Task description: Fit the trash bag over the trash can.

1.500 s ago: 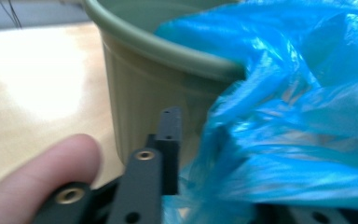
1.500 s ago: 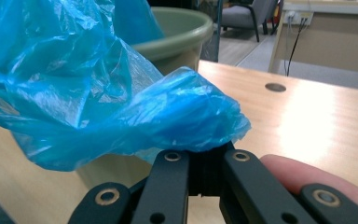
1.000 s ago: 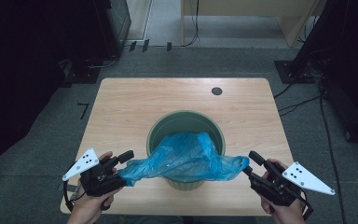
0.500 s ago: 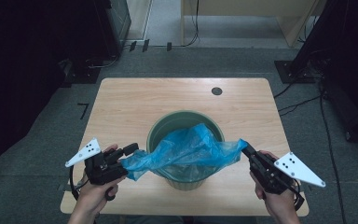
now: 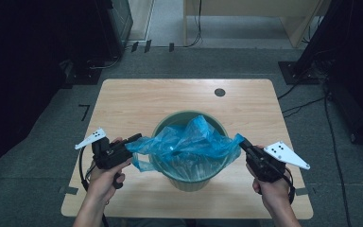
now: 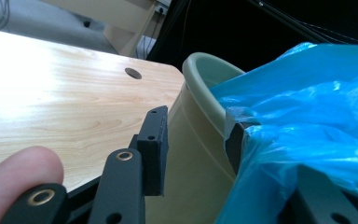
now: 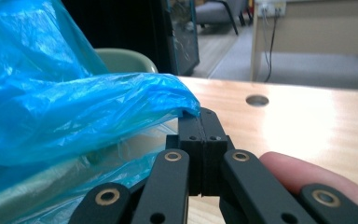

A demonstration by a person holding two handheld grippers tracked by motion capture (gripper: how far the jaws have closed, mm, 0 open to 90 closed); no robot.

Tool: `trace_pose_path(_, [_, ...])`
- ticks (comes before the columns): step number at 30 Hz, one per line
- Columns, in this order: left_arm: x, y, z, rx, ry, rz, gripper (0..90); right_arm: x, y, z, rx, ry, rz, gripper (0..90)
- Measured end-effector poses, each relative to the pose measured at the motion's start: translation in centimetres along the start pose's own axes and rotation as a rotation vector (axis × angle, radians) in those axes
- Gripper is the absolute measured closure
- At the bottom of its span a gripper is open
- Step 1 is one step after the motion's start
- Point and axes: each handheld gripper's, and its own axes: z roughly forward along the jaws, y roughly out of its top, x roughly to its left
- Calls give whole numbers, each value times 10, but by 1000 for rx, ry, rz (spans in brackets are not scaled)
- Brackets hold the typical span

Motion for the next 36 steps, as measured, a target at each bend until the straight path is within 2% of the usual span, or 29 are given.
trace_pose_path(4, [10,-5,13,15,20,-59,651,-10,-8,12,72,-1,77,900])
trace_pose_path(8, [15,-11,24,53,15,-74,705,-16,-20,28,142,4,119,900])
trace_pose_path(12, [17,-19,39,104,14,-51,746,-13,-29,39,173,20,114,900])
trace_pose_path(14, [16,-23,46,124,47,-32,773,-9,-31,44,183,29,100,900])
trace_pose_path(16, [16,-28,52,159,90,8,795,-5,-33,48,192,32,84,900])
trace_pose_path(18, [16,-33,55,202,168,65,826,-2,-36,51,224,11,53,900])
trace_pose_path(19, [18,-36,55,210,177,72,839,-2,-39,53,238,7,54,900])
trace_pose_path(21, [22,-39,52,202,165,55,843,-6,-46,55,255,10,71,900])
trace_pose_path(23, [23,-38,48,185,155,53,851,-9,-50,52,246,15,84,900])
trace_pose_path(26, [23,-37,45,176,164,58,864,-10,-49,48,241,-5,68,900])
trace_pose_path(30, [29,-44,50,227,205,46,899,-11,-44,41,202,-5,63,900])
trace_pose_path(36, [39,-56,56,280,269,38,900,-22,-18,36,104,-10,95,900])
